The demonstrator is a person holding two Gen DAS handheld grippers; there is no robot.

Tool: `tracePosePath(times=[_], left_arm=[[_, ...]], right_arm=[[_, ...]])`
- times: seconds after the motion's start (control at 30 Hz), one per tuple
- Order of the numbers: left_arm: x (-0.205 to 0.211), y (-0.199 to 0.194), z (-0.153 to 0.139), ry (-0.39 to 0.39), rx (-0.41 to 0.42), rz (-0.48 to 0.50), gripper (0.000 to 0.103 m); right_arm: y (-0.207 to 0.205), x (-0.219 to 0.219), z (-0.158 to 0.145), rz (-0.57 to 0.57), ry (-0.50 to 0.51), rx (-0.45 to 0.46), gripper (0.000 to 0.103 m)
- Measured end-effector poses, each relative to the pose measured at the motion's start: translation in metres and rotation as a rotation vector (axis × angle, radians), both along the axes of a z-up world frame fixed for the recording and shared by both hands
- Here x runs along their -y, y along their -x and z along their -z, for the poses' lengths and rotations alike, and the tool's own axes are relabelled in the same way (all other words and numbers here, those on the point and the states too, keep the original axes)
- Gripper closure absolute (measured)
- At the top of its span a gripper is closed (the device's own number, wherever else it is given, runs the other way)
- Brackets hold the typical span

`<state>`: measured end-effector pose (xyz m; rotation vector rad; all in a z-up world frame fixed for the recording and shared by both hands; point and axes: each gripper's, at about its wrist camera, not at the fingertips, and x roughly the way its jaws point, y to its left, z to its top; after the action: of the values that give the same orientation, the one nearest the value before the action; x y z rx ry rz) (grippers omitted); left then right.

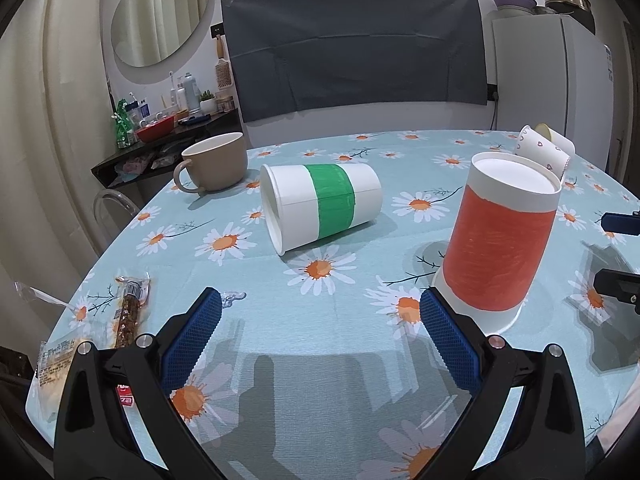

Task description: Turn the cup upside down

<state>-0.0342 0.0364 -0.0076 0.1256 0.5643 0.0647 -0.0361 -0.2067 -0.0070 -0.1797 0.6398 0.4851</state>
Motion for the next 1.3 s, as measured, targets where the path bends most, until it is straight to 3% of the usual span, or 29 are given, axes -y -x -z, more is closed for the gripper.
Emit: tracePosePath(times=[1.3], left_arm=[[-0.0001, 0.0011, 0.0005, -0.006, 0.009, -0.011, 0.006]], right_arm=[[0.0014, 0.0001, 0.0009, 0.001, -0.006, 0.002, 0.009]])
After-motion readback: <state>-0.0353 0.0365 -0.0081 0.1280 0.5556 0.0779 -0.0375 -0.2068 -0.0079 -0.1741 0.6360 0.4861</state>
